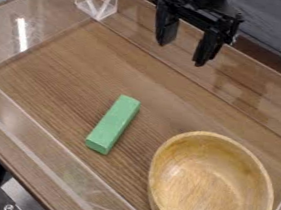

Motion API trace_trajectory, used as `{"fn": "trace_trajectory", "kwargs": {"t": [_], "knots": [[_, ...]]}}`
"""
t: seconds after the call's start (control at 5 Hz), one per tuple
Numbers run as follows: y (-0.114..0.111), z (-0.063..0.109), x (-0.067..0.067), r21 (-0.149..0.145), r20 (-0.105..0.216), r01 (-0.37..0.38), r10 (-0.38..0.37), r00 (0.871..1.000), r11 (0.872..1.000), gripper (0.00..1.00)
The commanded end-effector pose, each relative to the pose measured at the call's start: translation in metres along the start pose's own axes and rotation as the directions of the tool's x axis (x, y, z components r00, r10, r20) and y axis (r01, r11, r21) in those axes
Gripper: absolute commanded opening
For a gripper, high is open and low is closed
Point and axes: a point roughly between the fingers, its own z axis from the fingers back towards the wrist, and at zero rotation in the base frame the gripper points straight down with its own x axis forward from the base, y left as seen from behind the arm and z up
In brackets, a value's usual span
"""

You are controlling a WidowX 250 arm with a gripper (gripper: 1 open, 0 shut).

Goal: Put the green block in the brown bowl

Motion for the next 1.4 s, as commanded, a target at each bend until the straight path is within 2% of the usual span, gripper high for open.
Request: {"fn": "trace_trajectory", "kwargs": {"t": [0.0,0.2,0.4,0.6,1.2], "knots": [[0.008,-0.011,-0.012,-0.005,-0.008,-0.023,0.023,1.000,1.000,1.00],[0.020,-0.030,-0.042,-0.009,-0.010,-0.059,0.059,0.998,0.998,1.00],[0.033,-0.035,-0.072,-0.016,0.051,-0.089,0.089,0.995,0.996,1.00],[0.046,-0.045,-0.085,-0.021,0.094,-0.117,0.118,0.989,0.993,1.00],[0.044,-0.073,-0.083,-0.046,0.098,-0.128,0.133,0.986,0.991,1.00]]}}
